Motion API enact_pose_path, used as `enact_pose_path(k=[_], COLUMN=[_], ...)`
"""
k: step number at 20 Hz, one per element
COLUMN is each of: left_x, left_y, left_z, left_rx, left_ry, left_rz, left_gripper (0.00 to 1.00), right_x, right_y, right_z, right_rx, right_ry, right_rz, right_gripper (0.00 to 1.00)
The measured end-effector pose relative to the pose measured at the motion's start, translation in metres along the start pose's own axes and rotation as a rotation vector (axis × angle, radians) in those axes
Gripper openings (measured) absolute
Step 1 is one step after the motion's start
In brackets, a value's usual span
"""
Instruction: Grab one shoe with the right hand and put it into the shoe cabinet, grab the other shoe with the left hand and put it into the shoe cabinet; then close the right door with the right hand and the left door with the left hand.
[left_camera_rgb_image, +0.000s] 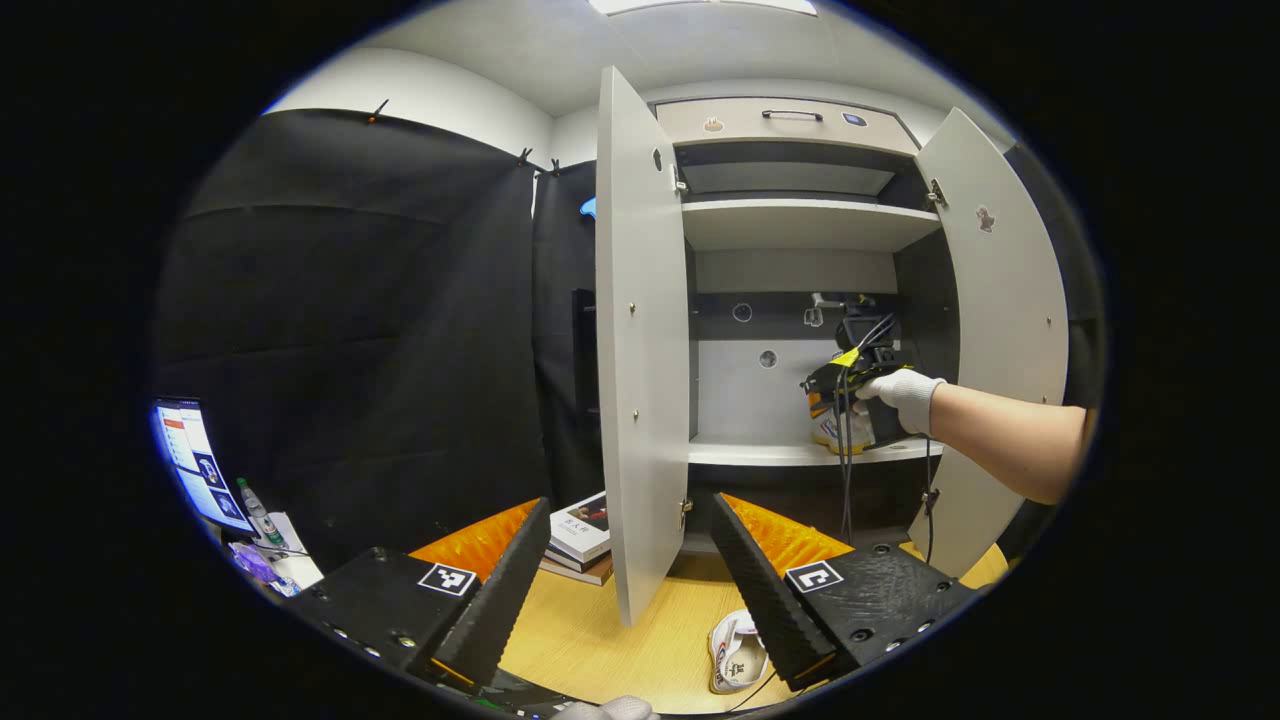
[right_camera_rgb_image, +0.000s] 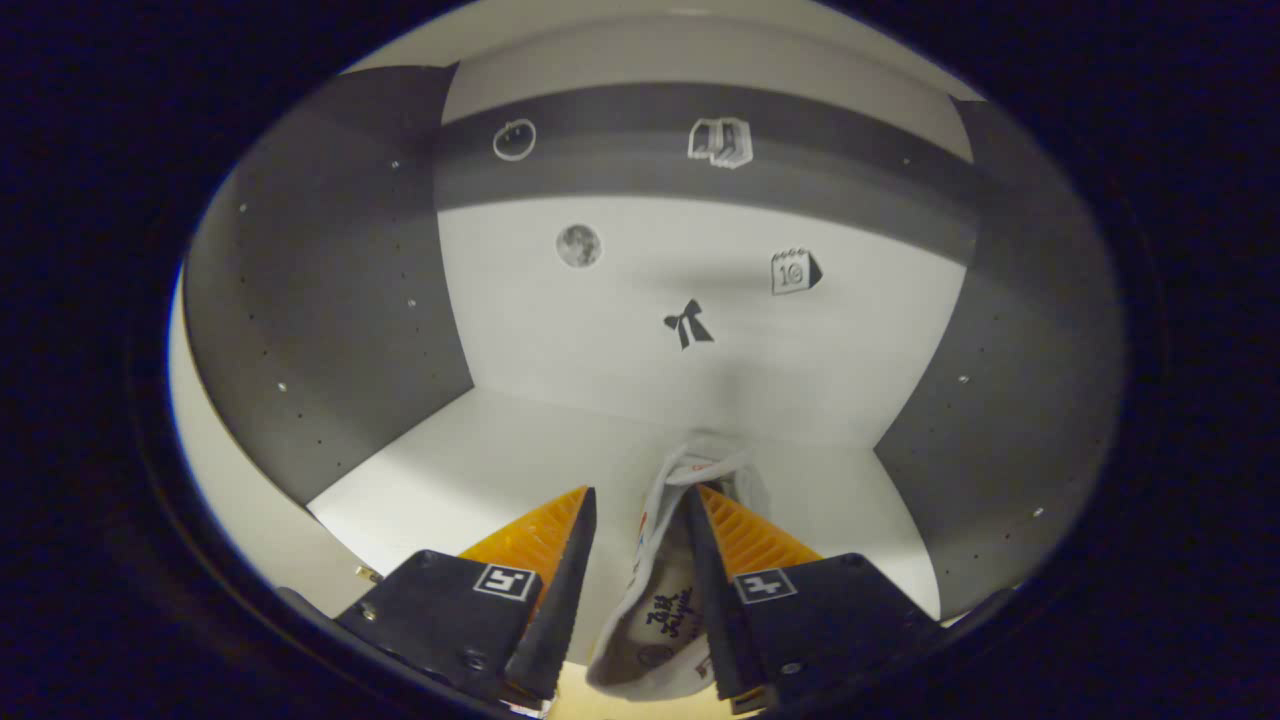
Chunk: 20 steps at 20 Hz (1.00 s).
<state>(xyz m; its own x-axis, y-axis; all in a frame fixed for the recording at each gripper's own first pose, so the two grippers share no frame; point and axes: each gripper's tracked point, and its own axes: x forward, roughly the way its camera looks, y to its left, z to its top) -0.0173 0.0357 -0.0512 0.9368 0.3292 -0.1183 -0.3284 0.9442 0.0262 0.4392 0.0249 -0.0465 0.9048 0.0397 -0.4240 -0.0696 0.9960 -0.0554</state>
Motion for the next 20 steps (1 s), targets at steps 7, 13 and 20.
enact_pose_path(k=[7, 13, 20], left_x=[-0.009, -0.011, -0.014], left_y=[0.002, -0.011, -0.036], left_z=[0.004, 0.005, 0.001], left_rx=[0.013, 0.026, 0.064], left_ry=[-0.017, -0.033, -0.045], left_rz=[-0.082, -0.2, -0.334], left_gripper=[0.96, 0.96, 0.96], right_x=[-0.109, -0.219, -0.317], right_y=[-0.001, -0.002, -0.028], right_z=[0.04, 0.0, -0.092], right_rx=[0.032, 0.056, 0.111], right_ry=[-0.308, -0.439, -0.464], right_rz=[-0.043, -0.024, -0.045], right_gripper=[1.0, 1.0, 1.0])
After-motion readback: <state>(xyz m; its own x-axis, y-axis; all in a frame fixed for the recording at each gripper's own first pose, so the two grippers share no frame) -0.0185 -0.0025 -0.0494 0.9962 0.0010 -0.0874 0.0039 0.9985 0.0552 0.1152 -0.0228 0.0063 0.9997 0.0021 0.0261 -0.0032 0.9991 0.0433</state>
